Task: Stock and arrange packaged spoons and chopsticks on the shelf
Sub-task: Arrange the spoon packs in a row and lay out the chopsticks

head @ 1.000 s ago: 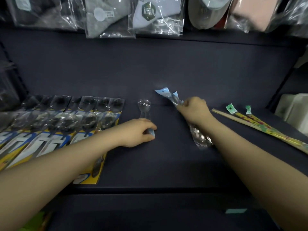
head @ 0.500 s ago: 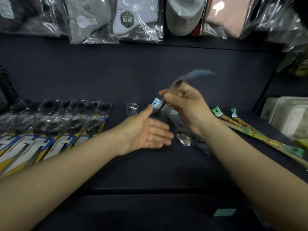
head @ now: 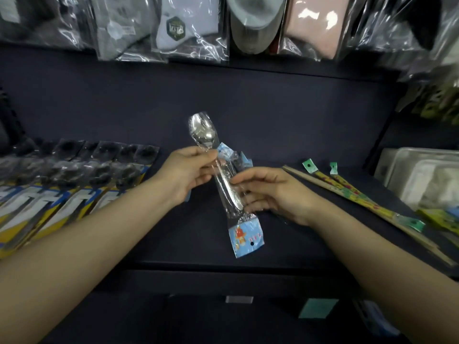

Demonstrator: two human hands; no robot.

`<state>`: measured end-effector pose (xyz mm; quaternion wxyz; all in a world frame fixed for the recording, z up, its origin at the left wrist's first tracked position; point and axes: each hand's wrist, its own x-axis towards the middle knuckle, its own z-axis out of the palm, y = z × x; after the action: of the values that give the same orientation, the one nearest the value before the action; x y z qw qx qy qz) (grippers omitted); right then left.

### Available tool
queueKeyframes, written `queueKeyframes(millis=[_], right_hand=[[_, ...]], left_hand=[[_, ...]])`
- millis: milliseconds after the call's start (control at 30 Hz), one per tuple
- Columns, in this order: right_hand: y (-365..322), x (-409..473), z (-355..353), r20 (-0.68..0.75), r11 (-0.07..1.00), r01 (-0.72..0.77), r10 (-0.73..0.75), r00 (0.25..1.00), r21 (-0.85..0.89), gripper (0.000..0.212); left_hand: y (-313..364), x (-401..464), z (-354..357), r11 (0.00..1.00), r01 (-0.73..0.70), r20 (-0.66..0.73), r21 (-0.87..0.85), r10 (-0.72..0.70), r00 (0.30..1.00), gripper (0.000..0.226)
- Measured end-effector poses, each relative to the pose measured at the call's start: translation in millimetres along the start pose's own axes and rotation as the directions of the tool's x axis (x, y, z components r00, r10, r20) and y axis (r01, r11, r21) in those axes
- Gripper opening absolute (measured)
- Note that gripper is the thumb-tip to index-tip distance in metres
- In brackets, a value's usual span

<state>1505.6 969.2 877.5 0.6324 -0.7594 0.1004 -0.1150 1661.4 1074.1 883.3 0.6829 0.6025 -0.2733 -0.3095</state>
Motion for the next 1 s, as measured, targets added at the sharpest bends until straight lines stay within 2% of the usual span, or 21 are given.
queueKeyframes(millis=[33,100,167,233,433,500,567,633,700,767,833,900,1000], right_hand=[[0,-3,-2,0.037,0.999,-0.034,0.034,0.999,-0.003,0.023],[5,-7,-1,0.077,0.990,-0.019,0.030,0.997,-0.139,0.017],[11,-9,4,0.100,0.977,0.020,0.001,0.995,-0.211,0.021],[17,-11,8,0.102,0.978,0.036,-0.016,0.995,-0.204,0.029],[15,-12,15,0.036,0.973,0.184,-0.181,0.983,-0.141,0.024],[15,-13,20,0.003,0.942,0.249,-0.255,0.967,-0.223,0.023],[17,-14,23,-0.030,0.815,0.334,-0.393,0.919,-0.473,0.019],[22,-12,26,-0.003,0.554,0.396,-0.584,0.812,-0.733,0.022],[26,-8,28,0.095,0.248,0.398,-0.736,0.670,-0.883,0.022],[25,-2,32,0.190,0.047,0.386,-0.813,0.551,-0.921,0.011],[22,3,36,0.291,-0.119,0.365,-0.837,0.464,-0.923,0.004],[18,9,40,0.398,-0.274,0.342,-0.837,0.376,-0.899,0.014],[10,14,51,0.497,-0.392,0.351,-0.818,0.290,-0.850,0.020]], left_hand=[[-1,-1,1,1.000,-0.016,-0.040,0.000,0.016,0.999,0.015],[-2,-3,4,0.999,-0.036,-0.099,-0.021,0.034,0.995,0.014],[-4,-5,6,0.997,-0.054,-0.122,-0.046,0.048,0.991,0.016],[-5,-8,6,0.997,-0.052,-0.130,-0.065,0.043,0.991,0.016],[-12,-23,6,0.991,0.135,-0.022,-0.011,-0.135,0.991,0.016],[-14,-27,7,0.986,0.166,-0.010,-0.011,-0.166,0.986,0.017],[-13,-29,6,0.984,0.178,-0.018,-0.018,-0.178,0.984,0.017],[-11,-31,3,0.982,0.190,-0.025,-0.007,-0.190,0.981,0.015],[-10,-32,0,0.980,0.199,-0.022,0.026,-0.199,0.980,0.013],[-10,-34,-4,0.976,0.205,-0.005,0.067,-0.206,0.979,0.010],[-10,-36,-7,0.972,0.207,0.037,0.108,-0.212,0.976,0.007],[-8,-41,-10,0.969,0.203,0.088,0.142,-0.217,0.972,0.005],[-5,-46,-19,0.970,0.205,0.154,0.129,-0.223,0.962,0.011]])
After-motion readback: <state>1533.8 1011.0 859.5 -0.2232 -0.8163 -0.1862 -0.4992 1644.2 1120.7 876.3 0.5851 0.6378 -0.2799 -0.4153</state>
